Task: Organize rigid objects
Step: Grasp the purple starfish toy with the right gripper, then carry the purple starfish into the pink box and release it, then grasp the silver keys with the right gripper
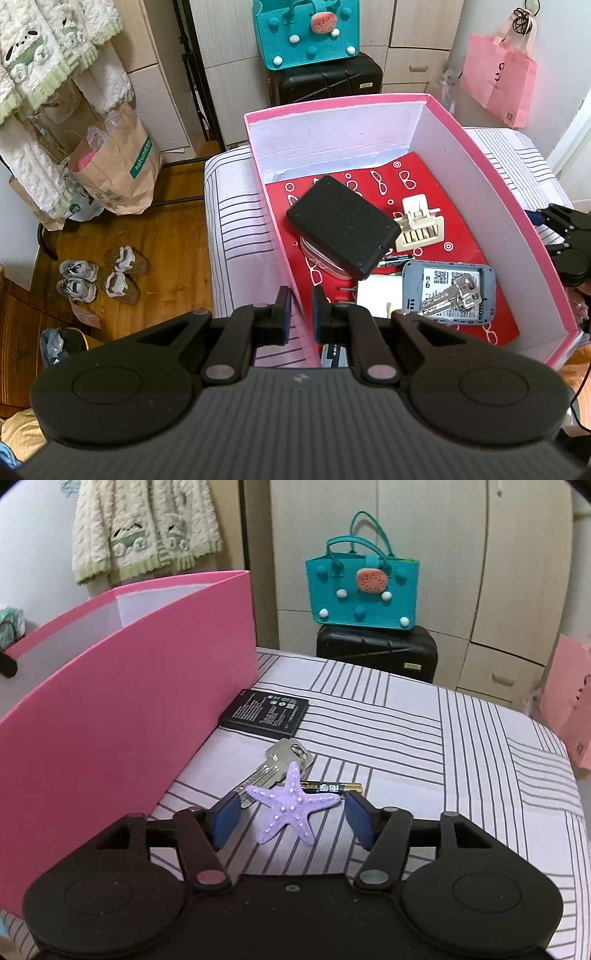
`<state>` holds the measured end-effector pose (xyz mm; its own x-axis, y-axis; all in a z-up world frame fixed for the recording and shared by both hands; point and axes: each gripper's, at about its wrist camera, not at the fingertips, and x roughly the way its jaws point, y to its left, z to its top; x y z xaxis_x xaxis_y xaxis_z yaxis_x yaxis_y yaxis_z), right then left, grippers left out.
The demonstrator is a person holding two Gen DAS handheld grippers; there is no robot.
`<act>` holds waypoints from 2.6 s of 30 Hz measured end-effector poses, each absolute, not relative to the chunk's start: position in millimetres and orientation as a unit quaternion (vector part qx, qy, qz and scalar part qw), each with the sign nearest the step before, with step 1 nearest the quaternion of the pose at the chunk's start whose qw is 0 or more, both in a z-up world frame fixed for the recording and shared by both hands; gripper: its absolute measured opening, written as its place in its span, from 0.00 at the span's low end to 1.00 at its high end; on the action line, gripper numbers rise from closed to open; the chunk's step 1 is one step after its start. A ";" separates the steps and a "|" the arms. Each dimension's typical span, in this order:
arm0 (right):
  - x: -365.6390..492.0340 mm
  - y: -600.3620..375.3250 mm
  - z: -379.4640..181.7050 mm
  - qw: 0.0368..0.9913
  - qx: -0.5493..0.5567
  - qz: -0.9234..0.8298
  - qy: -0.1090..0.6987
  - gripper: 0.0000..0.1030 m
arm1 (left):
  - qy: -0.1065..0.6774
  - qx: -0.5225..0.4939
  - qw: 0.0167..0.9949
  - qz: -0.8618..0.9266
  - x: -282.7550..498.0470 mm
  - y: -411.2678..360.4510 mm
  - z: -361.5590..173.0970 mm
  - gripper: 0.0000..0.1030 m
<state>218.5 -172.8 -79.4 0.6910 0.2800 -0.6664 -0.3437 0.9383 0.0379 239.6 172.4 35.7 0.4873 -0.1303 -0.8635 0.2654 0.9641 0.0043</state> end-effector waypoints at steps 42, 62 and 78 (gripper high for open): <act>274.0 -64.8 40.4 0.869 -0.092 0.371 0.314 0.38 | 0.486 0.079 0.861 -0.125 239.9 174.8 34.1 0.10; 257.7 -134.8 27.0 0.899 -0.060 0.303 0.310 0.42 | 0.484 0.069 0.863 -0.127 240.9 177.1 31.9 0.10; 254.2 -203.5 -51.1 0.876 0.011 0.245 0.416 0.46 | 0.493 0.071 0.860 -0.113 242.0 173.7 34.0 0.10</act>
